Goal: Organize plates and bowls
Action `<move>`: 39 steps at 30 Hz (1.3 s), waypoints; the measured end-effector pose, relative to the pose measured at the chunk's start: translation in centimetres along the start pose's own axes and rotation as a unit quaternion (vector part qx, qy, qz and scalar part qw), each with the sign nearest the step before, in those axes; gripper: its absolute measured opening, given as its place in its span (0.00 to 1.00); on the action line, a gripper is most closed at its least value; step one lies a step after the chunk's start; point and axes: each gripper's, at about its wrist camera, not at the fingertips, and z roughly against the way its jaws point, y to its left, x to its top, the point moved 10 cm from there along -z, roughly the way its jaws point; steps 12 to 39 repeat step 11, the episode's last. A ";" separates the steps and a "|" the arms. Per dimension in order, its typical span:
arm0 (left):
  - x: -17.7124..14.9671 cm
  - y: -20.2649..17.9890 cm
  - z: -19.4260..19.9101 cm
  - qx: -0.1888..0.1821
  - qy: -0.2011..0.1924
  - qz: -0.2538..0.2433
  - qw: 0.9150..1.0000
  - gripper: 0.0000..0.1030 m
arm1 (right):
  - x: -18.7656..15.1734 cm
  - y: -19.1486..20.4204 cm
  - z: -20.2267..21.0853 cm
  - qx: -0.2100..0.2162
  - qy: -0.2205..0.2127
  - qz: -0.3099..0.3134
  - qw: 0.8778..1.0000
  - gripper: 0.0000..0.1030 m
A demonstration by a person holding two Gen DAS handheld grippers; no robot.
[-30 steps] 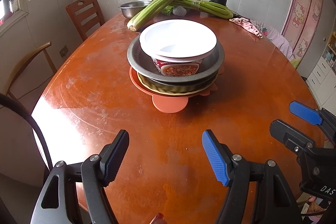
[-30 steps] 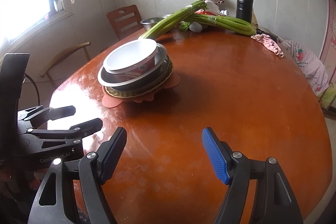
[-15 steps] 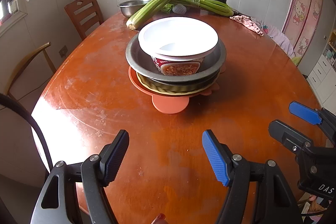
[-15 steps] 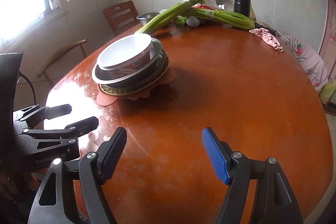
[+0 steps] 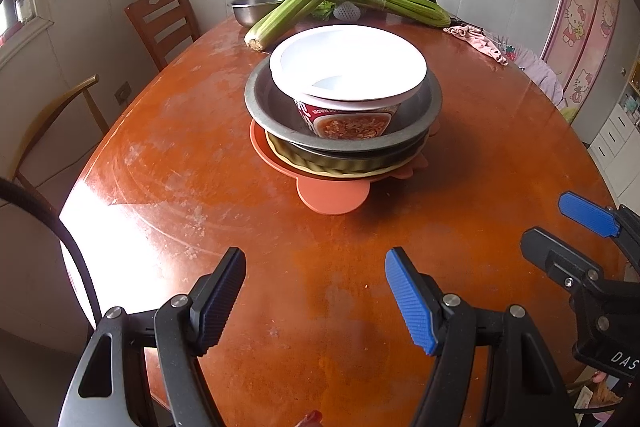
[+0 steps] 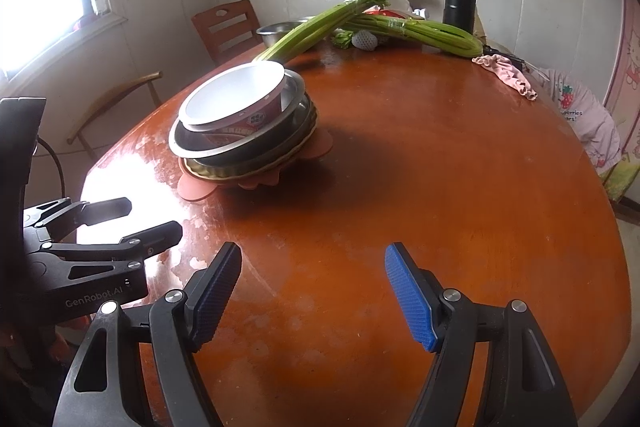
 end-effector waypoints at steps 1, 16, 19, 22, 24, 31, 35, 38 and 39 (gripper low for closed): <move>0.0 0.0 0.0 0.000 0.001 0.000 1.000 0.70 | 0.0 0.0 0.0 -0.001 0.000 0.000 1.000 0.74; 1.1 2.8 -1.3 0.016 0.011 0.016 1.000 0.75 | 1.2 -3.2 0.5 -0.023 -0.011 -0.011 1.000 0.74; 1.1 2.8 -1.3 0.016 0.011 0.016 1.000 0.75 | 1.2 -3.2 0.5 -0.023 -0.011 -0.011 1.000 0.74; 1.1 2.8 -1.3 0.016 0.011 0.016 1.000 0.75 | 1.2 -3.2 0.5 -0.023 -0.011 -0.011 1.000 0.74; 1.1 2.8 -1.3 0.016 0.011 0.016 1.000 0.75 | 1.2 -3.2 0.5 -0.023 -0.011 -0.011 1.000 0.74; 1.1 2.8 -1.3 0.016 0.011 0.016 1.000 0.75 | 1.2 -3.2 0.5 -0.023 -0.011 -0.011 1.000 0.74; 1.1 2.8 -1.3 0.016 0.011 0.016 1.000 0.75 | 1.2 -3.2 0.5 -0.023 -0.011 -0.011 1.000 0.74; 1.1 2.8 -1.3 0.016 0.011 0.016 1.000 0.75 | 1.2 -3.2 0.5 -0.023 -0.011 -0.011 1.000 0.74; 1.1 2.8 -1.3 0.016 0.011 0.016 1.000 0.75 | 1.2 -3.2 0.5 -0.023 -0.011 -0.011 1.000 0.74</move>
